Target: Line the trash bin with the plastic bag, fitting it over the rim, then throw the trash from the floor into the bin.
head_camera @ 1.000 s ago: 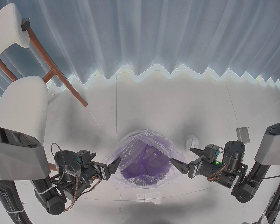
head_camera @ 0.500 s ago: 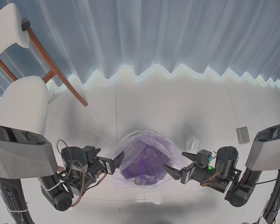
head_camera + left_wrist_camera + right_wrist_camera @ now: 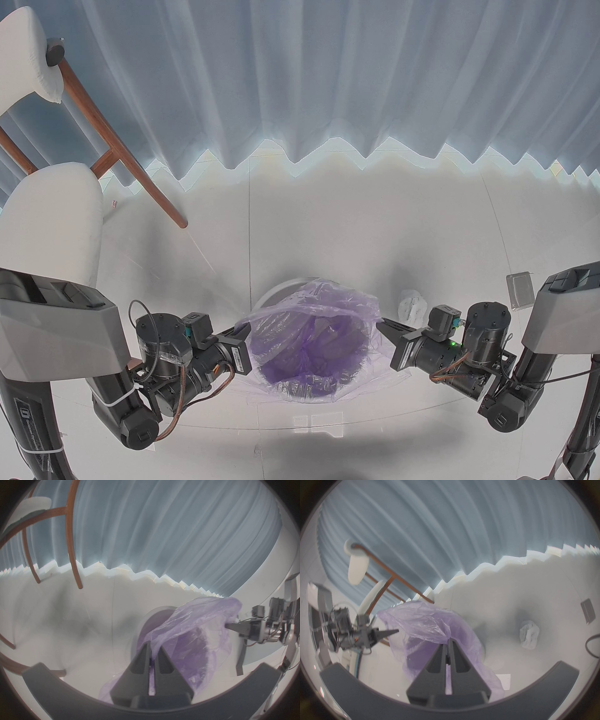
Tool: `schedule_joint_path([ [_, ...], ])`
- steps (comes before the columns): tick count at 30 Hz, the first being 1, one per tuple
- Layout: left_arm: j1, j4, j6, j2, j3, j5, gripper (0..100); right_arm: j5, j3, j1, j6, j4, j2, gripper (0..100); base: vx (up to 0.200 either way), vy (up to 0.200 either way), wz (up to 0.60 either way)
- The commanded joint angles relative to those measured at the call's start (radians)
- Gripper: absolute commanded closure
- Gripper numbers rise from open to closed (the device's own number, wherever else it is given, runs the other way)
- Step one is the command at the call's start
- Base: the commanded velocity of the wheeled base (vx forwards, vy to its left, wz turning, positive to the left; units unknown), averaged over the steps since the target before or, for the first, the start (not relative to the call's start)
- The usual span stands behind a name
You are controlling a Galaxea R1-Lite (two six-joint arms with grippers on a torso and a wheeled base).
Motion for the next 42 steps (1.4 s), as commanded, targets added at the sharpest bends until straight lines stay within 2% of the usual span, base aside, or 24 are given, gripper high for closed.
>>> schedule_joint_path([
  [1,0.028,0.002,-0.036,-0.02,-0.029,-0.056,100,0.002,-0.052,-0.045,0.067,0.001,-0.004,100,0.0,0.0,0.0],
  [2,0.028,0.002,-0.036,-0.02,-0.029,-0.056,100,0.002,-0.052,-0.045,0.067,0.001,-0.004,100,0.0,0.0,0.0],
  [3,0.06,0.002,-0.045,-0.011,-0.053,-0.115,100,0.014,-0.083,-0.082,0.144,0.006,-0.004,100,0.0,0.0,0.0],
  [5,0.082,0.005,-0.076,-0.009,-0.066,-0.175,100,0.042,-0.104,-0.09,0.207,0.009,-0.004,100,0.0,0.0,0.0],
  [8,0.094,0.008,-0.105,-0.009,-0.078,-0.214,100,0.062,-0.115,-0.098,0.241,0.012,-0.004,100,0.0,0.0,0.0],
  [9,0.12,0.01,-0.196,-0.005,-0.096,-0.295,100,0.106,-0.129,-0.107,0.294,0.037,-0.004,100,0.0,0.0,0.0],
  [11,0.139,0.01,-0.246,0.004,-0.109,-0.339,100,0.131,-0.145,-0.108,0.33,0.066,-0.006,100,0.0,0.0,0.0],
  [12,0.139,0.01,-0.246,0.004,-0.109,-0.339,100,0.131,-0.145,-0.108,0.33,0.066,-0.006,100,0.0,0.0,0.0],
  [13,0.154,0.01,-0.286,0.012,-0.136,-0.375,100,0.149,-0.176,-0.108,0.386,0.101,-0.009,100,0.0,0.0,0.0],
  [18,0.175,0.019,-0.377,0.034,-0.204,-0.402,100,0.217,-0.25,-0.118,0.497,0.198,-0.044,100,0.0,0.0,0.0],
  [20,0.185,0.057,-0.473,0.032,-0.233,-0.428,100,0.264,-0.305,-0.127,0.589,0.293,-0.084,100,0.0,0.0,0.0],
  [22,0.192,0.082,-0.513,0.031,-0.241,-0.447,100,0.276,-0.334,-0.13,0.623,0.342,-0.095,100,0.0,0.0,0.0],
  [23,0.203,0.117,-0.547,0.029,-0.253,-0.473,100,0.281,-0.373,-0.134,0.652,0.409,-0.099,100,0.0,0.0,0.0],
  [27,0.214,0.247,-0.57,0.023,-0.311,-0.488,100,0.281,-0.471,-0.168,0.655,0.535,-0.075,100,0.0,0.0,0.0],
  [32,0.215,0.373,-0.708,-0.009,-0.42,-0.487,100,0.281,-0.578,-0.208,0.655,0.649,-0.044,100,0.0,0.0,0.0],
  [34,0.223,0.399,-0.731,-0.008,-0.463,-0.485,100,0.28,-0.618,-0.214,0.655,0.709,-0.039,100,0.0,0.0,0.0],
  [37,0.224,0.425,-0.743,-0.005,-0.508,-0.488,100,0.278,-0.689,-0.23,0.655,0.81,-0.033,100,0.0,0.0,0.0],
  [40,0.224,0.428,-0.743,-0.005,-0.511,-0.488,100,0.278,-0.693,-0.23,0.656,0.817,-0.033,100,0.0,0.0,0.0],
  [41,0.224,0.468,-0.743,0.003,-0.534,-0.488,100,0.278,-0.753,-0.233,0.655,0.883,-0.018,100,0.0,0.0,0.0],
  [42,0.223,0.478,-0.743,0.006,-0.537,-0.488,100,0.275,-0.767,-0.233,0.653,0.89,-0.009,100,0.0,0.0,0.0],
])
